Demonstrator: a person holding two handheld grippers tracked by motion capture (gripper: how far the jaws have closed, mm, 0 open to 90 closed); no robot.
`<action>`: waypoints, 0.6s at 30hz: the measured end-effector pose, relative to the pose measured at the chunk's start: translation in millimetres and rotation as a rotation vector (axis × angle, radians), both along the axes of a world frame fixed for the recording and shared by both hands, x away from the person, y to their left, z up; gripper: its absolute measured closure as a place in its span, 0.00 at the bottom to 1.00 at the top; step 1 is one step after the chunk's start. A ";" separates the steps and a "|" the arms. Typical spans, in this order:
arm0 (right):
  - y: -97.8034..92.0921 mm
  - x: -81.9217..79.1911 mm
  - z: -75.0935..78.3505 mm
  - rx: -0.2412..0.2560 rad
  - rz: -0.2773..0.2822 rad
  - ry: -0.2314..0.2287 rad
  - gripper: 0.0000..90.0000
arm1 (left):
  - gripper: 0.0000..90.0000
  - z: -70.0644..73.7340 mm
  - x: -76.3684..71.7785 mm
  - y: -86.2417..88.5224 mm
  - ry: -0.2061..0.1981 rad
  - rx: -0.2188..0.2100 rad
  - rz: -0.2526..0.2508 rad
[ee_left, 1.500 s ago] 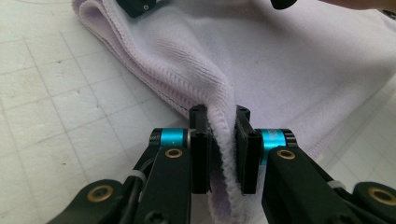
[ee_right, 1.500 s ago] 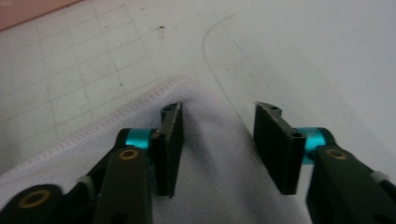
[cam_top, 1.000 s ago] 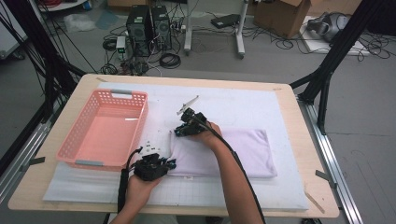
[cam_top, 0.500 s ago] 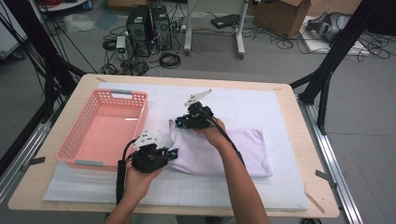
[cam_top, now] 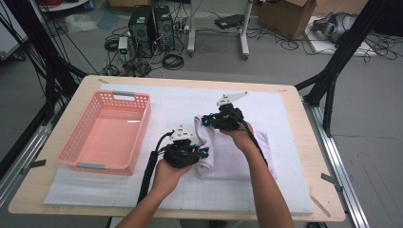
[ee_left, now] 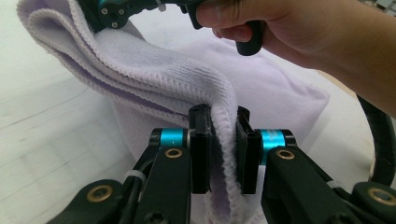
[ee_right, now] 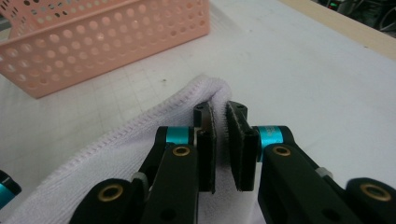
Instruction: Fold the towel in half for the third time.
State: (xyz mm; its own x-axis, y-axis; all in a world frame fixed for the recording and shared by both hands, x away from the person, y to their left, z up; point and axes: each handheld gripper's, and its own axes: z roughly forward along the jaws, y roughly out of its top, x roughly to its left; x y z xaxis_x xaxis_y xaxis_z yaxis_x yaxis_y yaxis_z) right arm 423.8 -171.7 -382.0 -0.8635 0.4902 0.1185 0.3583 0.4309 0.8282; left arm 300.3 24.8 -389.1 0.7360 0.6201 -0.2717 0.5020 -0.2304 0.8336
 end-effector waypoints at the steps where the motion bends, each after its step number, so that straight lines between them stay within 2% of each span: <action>1: -5.4 -0.8 -0.3 0.006 -0.007 0.001 0.92 | 0.88 -0.7 1.1 -5.0 0.001 0.003 -0.005; 18: -76.5 -13.7 -10.8 -0.008 -0.130 0.003 0.92 | 0.88 -10.2 11.5 -75.4 0.016 0.049 -0.099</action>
State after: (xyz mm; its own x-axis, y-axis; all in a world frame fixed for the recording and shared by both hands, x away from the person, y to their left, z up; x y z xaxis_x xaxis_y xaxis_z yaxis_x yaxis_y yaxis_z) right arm 410.1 -248.2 -392.8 -0.7924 0.5988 0.1161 0.4136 0.3876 0.8238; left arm 311.8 -50.7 -399.3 0.7901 0.5572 -0.2555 0.4882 -0.3199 0.8120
